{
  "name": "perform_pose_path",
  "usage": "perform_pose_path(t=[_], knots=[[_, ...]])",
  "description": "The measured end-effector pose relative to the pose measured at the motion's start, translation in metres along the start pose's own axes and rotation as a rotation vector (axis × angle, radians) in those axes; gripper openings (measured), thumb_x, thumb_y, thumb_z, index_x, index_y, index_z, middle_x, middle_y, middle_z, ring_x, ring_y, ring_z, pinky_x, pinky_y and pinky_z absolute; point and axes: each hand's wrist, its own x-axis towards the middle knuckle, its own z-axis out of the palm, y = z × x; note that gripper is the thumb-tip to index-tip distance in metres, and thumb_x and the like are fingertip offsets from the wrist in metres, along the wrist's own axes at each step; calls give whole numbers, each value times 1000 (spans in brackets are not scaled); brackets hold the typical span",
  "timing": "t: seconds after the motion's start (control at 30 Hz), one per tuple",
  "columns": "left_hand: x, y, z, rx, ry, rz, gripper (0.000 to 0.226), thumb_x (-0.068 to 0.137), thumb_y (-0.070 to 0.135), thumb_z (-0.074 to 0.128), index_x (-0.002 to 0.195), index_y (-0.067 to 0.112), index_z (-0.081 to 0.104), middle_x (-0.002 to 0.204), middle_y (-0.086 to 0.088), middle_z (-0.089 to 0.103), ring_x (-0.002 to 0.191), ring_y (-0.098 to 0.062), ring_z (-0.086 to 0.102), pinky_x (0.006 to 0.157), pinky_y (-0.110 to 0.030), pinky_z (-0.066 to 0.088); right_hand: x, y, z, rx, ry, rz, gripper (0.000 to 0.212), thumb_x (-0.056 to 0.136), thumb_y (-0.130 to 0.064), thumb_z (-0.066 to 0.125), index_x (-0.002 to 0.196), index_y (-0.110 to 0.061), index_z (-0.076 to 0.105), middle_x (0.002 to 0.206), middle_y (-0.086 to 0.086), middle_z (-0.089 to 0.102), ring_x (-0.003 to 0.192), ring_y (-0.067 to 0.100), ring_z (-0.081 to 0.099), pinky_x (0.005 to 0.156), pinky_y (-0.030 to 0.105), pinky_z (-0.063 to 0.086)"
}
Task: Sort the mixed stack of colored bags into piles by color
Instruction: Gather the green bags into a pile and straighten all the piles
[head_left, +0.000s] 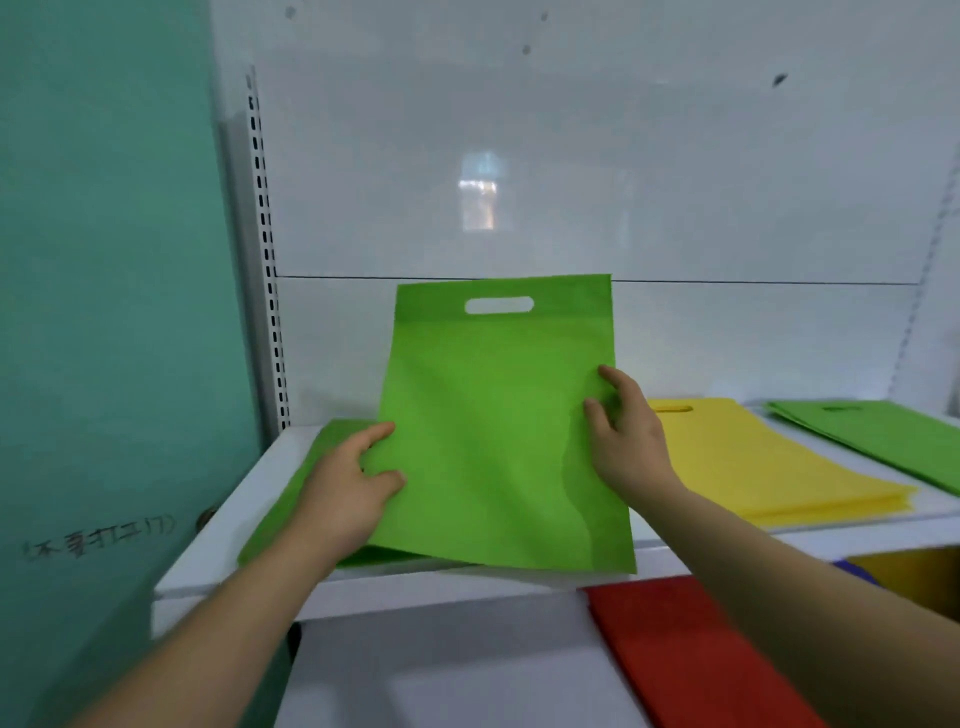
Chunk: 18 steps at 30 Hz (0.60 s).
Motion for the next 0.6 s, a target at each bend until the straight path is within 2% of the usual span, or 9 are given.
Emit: perform_pose_path(t=[0.07, 0.17, 0.2, 0.23, 0.3, 0.37, 0.43, 0.53, 0.6], knots=[[-3, 3, 19, -1, -52, 40, 55, 84, -1, 62, 130, 25, 53, 86, -4, 67, 67, -26, 58, 67, -41, 53, -9, 8, -22, -47, 27, 25, 45, 98, -17, 51, 142, -17, 40, 138, 8, 51, 123, 25, 48, 96, 28, 38], [-10, 15, 54, -29, -116, 98, 58, 84, -4, 60, 134, 22, 50, 104, -10, 66, 58, -21, 54, 53, -22, 48, -19, 23, -64, -120, 80, 71, 45, 97, -19, 51, 141, -18, 41, 133, 10, 54, 116, 29, 53, 92, 33, 43], [-13, 20, 67, -30, -134, 125, 58, 83, -4, 60, 135, 22, 50, 111, -9, 63, 67, -23, 60, 62, -21, 51, -21, 28, -80, -140, 98, 84, 45, 97, -20, 51, 142, -19, 41, 131, 11, 55, 110, 28, 55, 88, 33, 44], [-17, 26, 79, -28, -153, 149, 59, 82, -4, 61, 135, 20, 50, 120, -9, 61, 86, -27, 65, 78, -28, 54, -23, 33, -96, -158, 115, 101, 46, 98, -21, 50, 142, -20, 40, 129, 11, 56, 101, 26, 56, 82, 31, 44], [-26, 43, 107, -20, -186, 187, 59, 82, -4, 62, 136, 17, 49, 132, -11, 55, 113, -29, 57, 99, -39, 46, -26, 42, -133, -182, 160, 132, 46, 98, -23, 49, 143, -22, 39, 126, 10, 57, 84, 19, 51, 71, 27, 40], [-38, 63, 135, -9, -220, 232, 59, 83, -2, 62, 137, 14, 48, 140, -8, 49, 124, -24, 50, 105, -35, 39, -30, 51, -172, -201, 211, 166, 45, 99, -23, 48, 143, -24, 38, 118, 4, 57, 69, 14, 51, 60, 24, 40], [-50, 84, 166, 7, -248, 275, 59, 83, -2, 62, 138, 13, 47, 142, -6, 45, 128, -22, 45, 107, -34, 36, -35, 61, -213, -235, 251, 194, 45, 99, -23, 48, 143, -24, 38, 112, 0, 55, 65, 9, 50, 55, 24, 41], [-69, 115, 219, -6, -301, 345, 60, 81, -4, 62, 137, 10, 47, 142, -9, 47, 127, -22, 46, 108, -31, 35, -44, 82, -278, -290, 297, 207, 45, 98, -22, 49, 142, -22, 39, 117, 7, 58, 74, 17, 53, 70, 28, 44], [-83, 137, 259, -22, -333, 373, 60, 80, -5, 62, 137, 8, 47, 141, -9, 47, 128, -21, 46, 108, -29, 33, -48, 99, -324, -306, 319, 229, 45, 98, -22, 49, 142, -21, 39, 113, 8, 59, 77, 19, 53, 71, 31, 45]])
